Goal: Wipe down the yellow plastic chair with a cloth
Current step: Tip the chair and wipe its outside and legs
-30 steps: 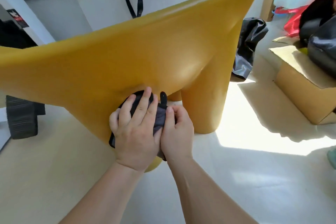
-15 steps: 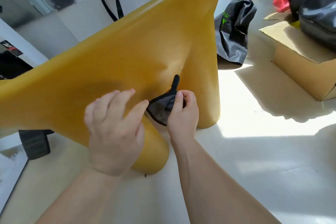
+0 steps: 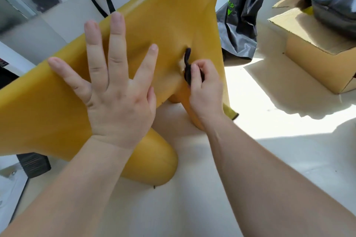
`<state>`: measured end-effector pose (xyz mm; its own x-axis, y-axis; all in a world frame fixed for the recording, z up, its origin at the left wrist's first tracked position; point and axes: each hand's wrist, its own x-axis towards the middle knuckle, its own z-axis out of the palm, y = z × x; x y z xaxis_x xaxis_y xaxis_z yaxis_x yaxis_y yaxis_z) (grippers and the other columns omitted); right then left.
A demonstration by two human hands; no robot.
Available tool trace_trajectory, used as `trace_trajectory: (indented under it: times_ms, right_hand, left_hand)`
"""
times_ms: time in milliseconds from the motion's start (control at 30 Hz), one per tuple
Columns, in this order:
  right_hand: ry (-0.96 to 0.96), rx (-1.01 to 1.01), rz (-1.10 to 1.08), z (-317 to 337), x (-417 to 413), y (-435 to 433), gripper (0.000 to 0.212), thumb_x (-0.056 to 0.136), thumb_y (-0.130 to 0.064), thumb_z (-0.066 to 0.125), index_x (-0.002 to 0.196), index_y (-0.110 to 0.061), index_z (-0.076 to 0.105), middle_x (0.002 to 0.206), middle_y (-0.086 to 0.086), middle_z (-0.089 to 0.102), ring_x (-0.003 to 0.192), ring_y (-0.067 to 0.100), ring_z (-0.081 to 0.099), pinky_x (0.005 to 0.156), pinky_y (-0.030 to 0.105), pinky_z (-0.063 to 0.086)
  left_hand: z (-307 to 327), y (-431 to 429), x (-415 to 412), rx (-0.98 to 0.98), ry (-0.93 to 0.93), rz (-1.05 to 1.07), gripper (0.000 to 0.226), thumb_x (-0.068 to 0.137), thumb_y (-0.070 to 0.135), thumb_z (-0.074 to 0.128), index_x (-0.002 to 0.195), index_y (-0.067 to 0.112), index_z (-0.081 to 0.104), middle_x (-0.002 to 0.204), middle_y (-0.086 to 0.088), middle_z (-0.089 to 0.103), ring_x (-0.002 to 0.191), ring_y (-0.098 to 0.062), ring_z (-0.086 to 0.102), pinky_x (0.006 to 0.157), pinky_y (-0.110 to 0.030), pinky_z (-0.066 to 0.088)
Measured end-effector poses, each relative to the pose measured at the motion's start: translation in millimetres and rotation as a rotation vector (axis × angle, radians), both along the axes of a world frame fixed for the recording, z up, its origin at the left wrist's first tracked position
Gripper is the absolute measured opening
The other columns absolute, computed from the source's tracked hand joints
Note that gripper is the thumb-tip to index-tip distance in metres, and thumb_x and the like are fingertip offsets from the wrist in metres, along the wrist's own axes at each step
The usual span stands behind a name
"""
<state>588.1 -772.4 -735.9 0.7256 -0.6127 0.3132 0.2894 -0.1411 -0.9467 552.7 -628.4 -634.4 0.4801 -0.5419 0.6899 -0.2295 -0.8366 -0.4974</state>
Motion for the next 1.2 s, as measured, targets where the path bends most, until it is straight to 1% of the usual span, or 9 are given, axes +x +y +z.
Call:
trace_trajectory:
  times_ms: [100,200,367,467,633,800,967,1100,1200]
  right_hand:
    - [-0.105,0.006,0.070,23.5,17.6,-21.2,0.012,0.105,-0.023,0.049,0.094,-0.025,0.055,0.076,-0.012,0.055,0.070,0.017,0.054,0.065,0.036,0.048]
    - [-0.123,0.159,0.107,27.1,24.6,-20.1,0.007,0.101,-0.026,0.054,0.095,-0.029,0.052,0.079,0.004,0.056,0.069,0.026,0.052,0.065,0.041,0.048]
    - [-0.031,0.559,0.102,31.3,21.3,4.8,0.007,0.082,-0.016,0.054,0.089,-0.017,0.052,0.076,0.003,0.054,0.066,0.014,0.049,0.060,0.035,0.046]
    - [0.008,0.528,-0.027,29.3,22.3,10.6,0.017,0.082,-0.017,0.062,0.098,-0.015,0.067,0.088,0.005,0.071,0.076,0.019,0.065,0.076,0.048,0.060]
    - [0.100,0.587,-0.160,17.9,17.5,31.9,0.016,0.091,-0.029,0.070,0.104,-0.023,0.077,0.093,-0.006,0.075,0.090,0.012,0.070,0.087,0.040,0.058]
    - [0.055,0.602,-0.242,37.3,14.4,48.7,0.021,0.099,-0.029,0.063,0.112,-0.019,0.076,0.109,-0.005,0.069,0.106,0.009,0.061,0.097,0.032,0.049]
    - [-0.042,0.555,-0.255,50.9,3.9,62.4,0.005,0.100,-0.020,0.062,0.105,-0.017,0.061,0.096,-0.006,0.066,0.089,0.007,0.063,0.081,0.025,0.050]
    - [0.126,0.813,-0.260,40.9,12.1,46.4,0.029,0.090,-0.031,0.077,0.083,-0.017,0.054,0.071,-0.008,0.056,0.057,-0.001,0.050,0.057,0.010,0.041]
    - [0.179,0.903,-0.252,41.3,17.0,48.3,0.037,0.090,-0.039,0.076,0.071,-0.011,0.063,0.063,-0.007,0.056,0.055,0.001,0.046,0.053,0.010,0.038]
  left_hand:
    - [0.3,5.0,4.6,-0.005,-0.020,-0.035,0.041,0.094,0.025,0.060,0.134,0.035,0.056,0.162,-0.019,0.028,0.146,-0.049,0.028,0.100,-0.086,0.023]
    - [3.9,9.6,1.9,0.008,-0.023,-0.089,0.038,0.094,0.024,0.062,0.131,0.031,0.058,0.160,-0.018,0.033,0.145,-0.047,0.032,0.098,-0.083,0.031]
    - [6.2,6.3,-7.1,0.038,0.013,-0.033,0.031,0.091,0.031,0.060,0.122,0.031,0.062,0.162,-0.018,0.029,0.147,-0.047,0.027,0.107,-0.079,0.018]
    - [9.3,1.8,-10.9,0.020,0.012,-0.033,0.031,0.090,0.032,0.060,0.121,0.029,0.062,0.161,-0.018,0.032,0.147,-0.046,0.029,0.108,-0.078,0.019]
    - [25.6,3.9,-12.8,0.000,0.001,-0.067,0.042,0.088,0.031,0.062,0.130,0.028,0.057,0.158,-0.018,0.038,0.144,-0.040,0.035,0.107,-0.071,0.030]
    - [32.3,-6.5,-15.0,-0.001,0.131,0.062,0.063,0.086,0.035,0.062,0.146,0.034,0.044,0.165,-0.022,0.015,0.152,-0.046,0.014,0.113,-0.074,0.005]
    - [27.7,-8.9,-9.9,-0.043,0.074,0.039,0.045,0.085,0.025,0.060,0.129,0.032,0.057,0.161,-0.019,0.031,0.146,-0.042,0.030,0.115,-0.069,0.015]
    - [25.6,-0.6,-5.2,-0.013,0.034,-0.006,0.037,0.081,0.024,0.060,0.118,0.026,0.063,0.159,-0.018,0.036,0.143,-0.041,0.036,0.114,-0.065,0.021]
    - [23.3,-2.4,-1.4,-0.037,-0.013,-0.006,0.030,0.080,0.025,0.061,0.109,0.025,0.067,0.156,-0.017,0.041,0.140,-0.040,0.040,0.113,-0.063,0.024]
